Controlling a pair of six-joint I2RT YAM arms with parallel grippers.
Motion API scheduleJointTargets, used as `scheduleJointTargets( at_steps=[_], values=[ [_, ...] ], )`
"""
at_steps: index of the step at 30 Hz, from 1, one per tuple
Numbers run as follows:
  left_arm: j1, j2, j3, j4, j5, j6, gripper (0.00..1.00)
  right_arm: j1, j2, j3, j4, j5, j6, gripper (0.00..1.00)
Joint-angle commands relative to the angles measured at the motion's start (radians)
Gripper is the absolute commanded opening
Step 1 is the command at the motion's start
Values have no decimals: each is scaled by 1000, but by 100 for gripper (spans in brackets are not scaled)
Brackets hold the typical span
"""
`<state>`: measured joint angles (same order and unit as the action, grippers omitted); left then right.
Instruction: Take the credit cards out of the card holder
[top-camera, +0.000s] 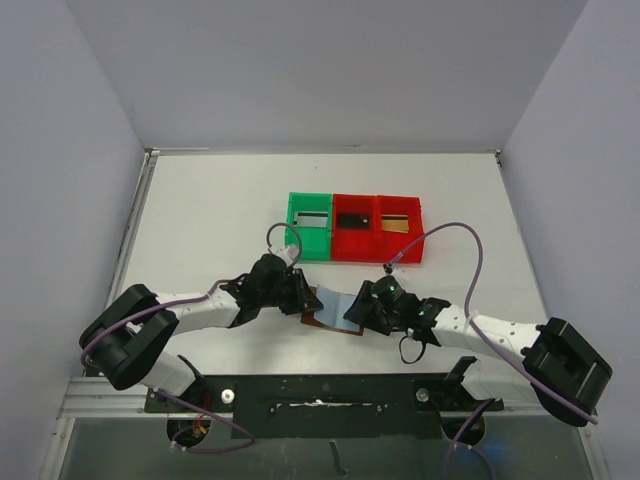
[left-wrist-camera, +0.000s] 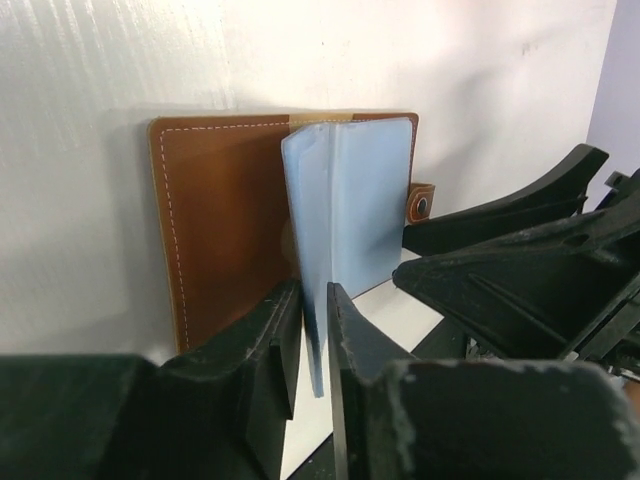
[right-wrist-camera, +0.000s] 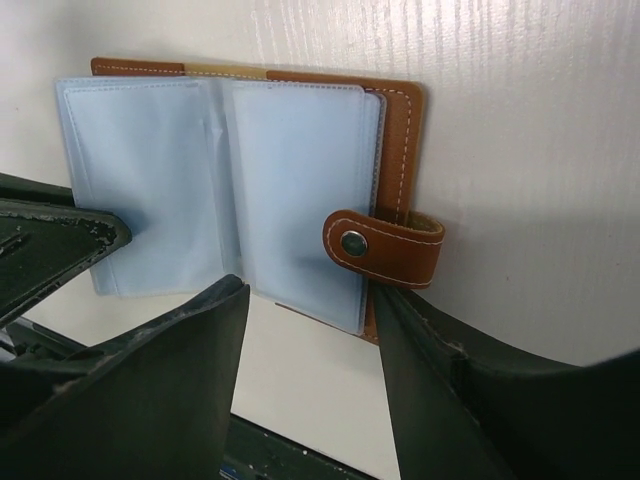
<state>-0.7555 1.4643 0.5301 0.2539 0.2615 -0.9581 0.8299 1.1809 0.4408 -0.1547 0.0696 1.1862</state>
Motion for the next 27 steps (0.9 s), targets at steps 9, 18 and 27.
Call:
scheduleJointTargets(
  at_steps=[9,18,27],
  values=[
    [-15,-1,6,14,26,6,2,-34,-10,-37,104,-9,22,47],
    [-51,9,-25,67,19,-40,0,-60,64,-78,253,-88,36,30],
    [-65,-10,-60,85,-24,-77,0,-74,18,-127,505,-205,22,14]
  ],
)
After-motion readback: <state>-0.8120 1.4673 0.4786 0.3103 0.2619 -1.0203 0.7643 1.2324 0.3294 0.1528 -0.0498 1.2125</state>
